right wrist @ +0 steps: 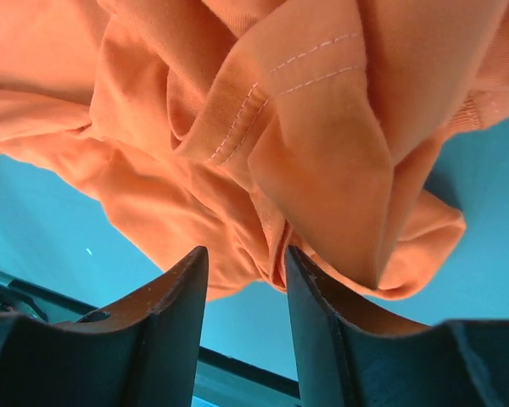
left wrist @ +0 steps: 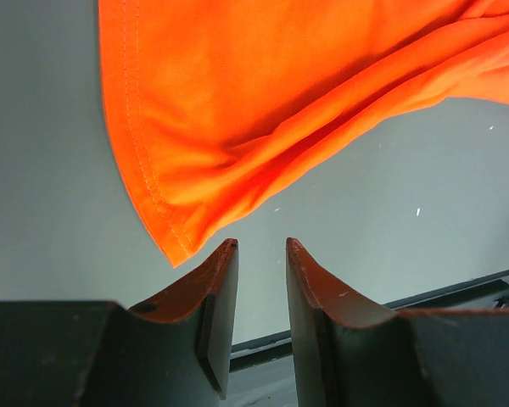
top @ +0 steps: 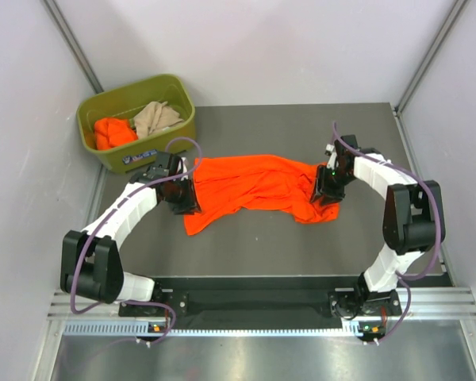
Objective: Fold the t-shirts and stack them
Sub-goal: Flatten the tshirt out
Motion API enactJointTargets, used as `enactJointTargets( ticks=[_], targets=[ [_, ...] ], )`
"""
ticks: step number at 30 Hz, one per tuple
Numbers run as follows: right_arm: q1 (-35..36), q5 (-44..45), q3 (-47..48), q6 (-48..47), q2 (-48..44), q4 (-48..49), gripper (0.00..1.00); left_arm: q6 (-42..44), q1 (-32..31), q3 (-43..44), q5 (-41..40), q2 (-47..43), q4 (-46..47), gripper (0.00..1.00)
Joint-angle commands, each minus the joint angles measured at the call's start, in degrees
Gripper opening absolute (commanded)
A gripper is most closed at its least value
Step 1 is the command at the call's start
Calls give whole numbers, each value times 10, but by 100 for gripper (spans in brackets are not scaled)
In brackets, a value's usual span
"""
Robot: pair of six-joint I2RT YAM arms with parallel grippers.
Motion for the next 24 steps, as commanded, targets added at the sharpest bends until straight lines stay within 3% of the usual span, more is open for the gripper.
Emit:
enactJointTargets(
  ticks=[1, 9, 24],
  targets=[
    [7, 18, 7, -12, -33, 2, 41, -3, 3, 6, 12, 1, 17, 34],
    [7, 63, -5, -36, -44, 0, 40, -10, 3, 0, 15, 1, 22, 34],
    [24, 44, -28, -31, -29, 17, 29, -10, 3, 4, 18, 3, 18, 34]
  ],
)
